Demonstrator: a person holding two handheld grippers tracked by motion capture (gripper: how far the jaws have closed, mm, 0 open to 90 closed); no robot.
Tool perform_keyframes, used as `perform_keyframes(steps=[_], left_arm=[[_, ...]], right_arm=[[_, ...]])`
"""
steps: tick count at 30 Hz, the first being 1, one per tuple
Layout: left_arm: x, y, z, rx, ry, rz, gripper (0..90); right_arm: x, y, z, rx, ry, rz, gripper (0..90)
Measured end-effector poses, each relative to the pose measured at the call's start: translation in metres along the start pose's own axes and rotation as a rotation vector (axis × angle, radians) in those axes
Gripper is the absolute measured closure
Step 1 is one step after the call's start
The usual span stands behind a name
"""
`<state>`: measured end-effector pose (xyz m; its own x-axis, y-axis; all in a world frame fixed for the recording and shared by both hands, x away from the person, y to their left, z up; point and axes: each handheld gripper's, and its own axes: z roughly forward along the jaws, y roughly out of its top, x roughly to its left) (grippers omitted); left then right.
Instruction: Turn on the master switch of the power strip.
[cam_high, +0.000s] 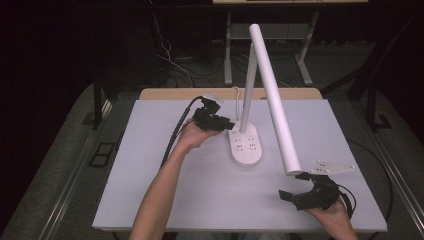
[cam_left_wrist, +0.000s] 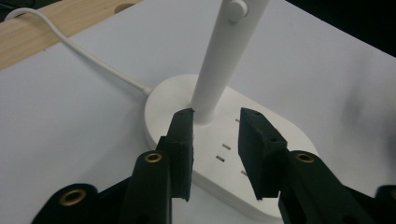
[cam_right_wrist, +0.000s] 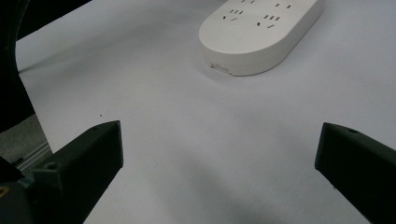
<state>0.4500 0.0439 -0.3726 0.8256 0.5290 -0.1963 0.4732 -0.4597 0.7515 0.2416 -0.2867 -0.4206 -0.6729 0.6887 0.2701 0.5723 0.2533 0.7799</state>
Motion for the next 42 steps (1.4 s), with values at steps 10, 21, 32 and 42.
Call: perform_keyframes(steps=[10, 21, 32, 42], left_arm=[[0.006, -0.004, 0.014, -0.016, 0.005, -0.054, 81.2], [0.011, -0.007, 0.026, -0.026, 0.019, -0.132, 89.2], [0.014, -0.013, 0.042, -0.051, 0.023, -0.183, 89.3], [0.016, -0.019, 0.052, 0.017, 0.034, -0.139, 89.3]], right_arm=[[0.000, 0.000, 0.000, 0.001, 0.002, 0.001, 0.6], [-0.001, 0.000, -0.001, 0.001, 0.002, 0.001, 0.5], [-0.002, 0.000, -0.001, 0.000, 0.002, -0.004, 0.6], [-0.002, 0.000, -0.001, 0.001, 0.004, -0.006, 0.5]])
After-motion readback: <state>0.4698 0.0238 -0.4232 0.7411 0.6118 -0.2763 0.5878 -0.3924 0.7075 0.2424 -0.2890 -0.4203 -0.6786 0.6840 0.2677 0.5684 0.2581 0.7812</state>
